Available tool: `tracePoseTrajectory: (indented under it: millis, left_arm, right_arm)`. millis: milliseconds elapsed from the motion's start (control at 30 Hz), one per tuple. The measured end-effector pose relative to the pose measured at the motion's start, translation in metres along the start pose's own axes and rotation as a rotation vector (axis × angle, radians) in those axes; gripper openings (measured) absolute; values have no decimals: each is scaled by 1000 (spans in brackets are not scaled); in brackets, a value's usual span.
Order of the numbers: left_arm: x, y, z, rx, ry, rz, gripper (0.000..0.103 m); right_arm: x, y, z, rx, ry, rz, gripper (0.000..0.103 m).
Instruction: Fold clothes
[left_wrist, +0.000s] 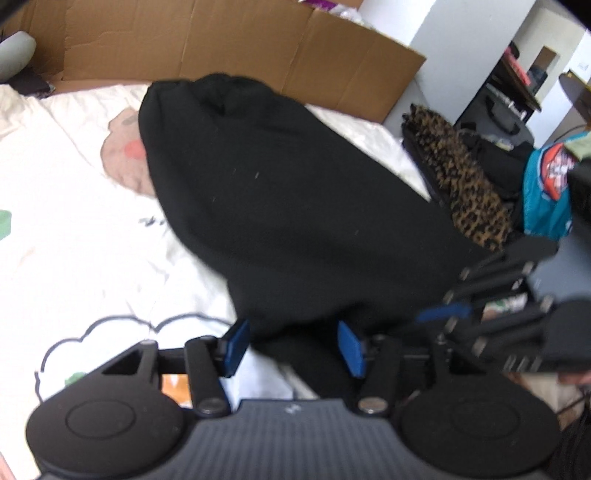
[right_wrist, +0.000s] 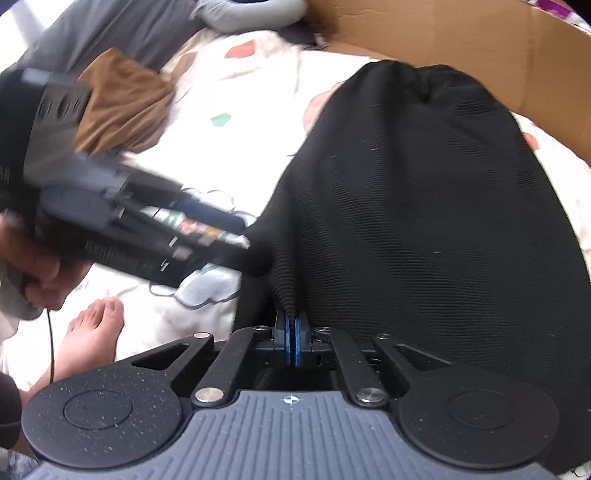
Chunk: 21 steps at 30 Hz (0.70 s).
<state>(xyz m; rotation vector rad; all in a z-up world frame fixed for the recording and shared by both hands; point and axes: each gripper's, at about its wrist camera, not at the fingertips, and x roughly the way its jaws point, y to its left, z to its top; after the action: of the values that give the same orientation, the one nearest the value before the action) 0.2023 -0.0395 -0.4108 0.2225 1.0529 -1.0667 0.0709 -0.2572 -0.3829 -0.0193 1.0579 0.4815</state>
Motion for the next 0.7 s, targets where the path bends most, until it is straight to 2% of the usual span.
tracePoseTrajectory:
  millis: [100, 167, 367, 500, 600, 700]
  left_arm:
    - [8, -1, -2, -3, 14, 15, 63]
    - [12, -4, -1, 3, 10, 25, 73]
    - [29, -12, 3, 39, -1, 53, 79]
    - [37, -13, 7, 48, -19, 91, 78]
    - [37, -11, 8, 53, -30, 129, 68]
    - [33, -7, 8, 34, -31, 128, 58]
  right_arm:
    - [-6, -7, 2, 19, -20, -3, 1]
    - [-10, -10, 3, 31, -30, 0, 1]
    - [-17, -16, 5, 52, -44, 17, 1]
    - [-19, -17, 6, 54, -48, 23, 1]
    - [-20, -18, 5, 56, -49, 31, 1]
    - [-21, -18, 3, 60, -47, 41, 1]
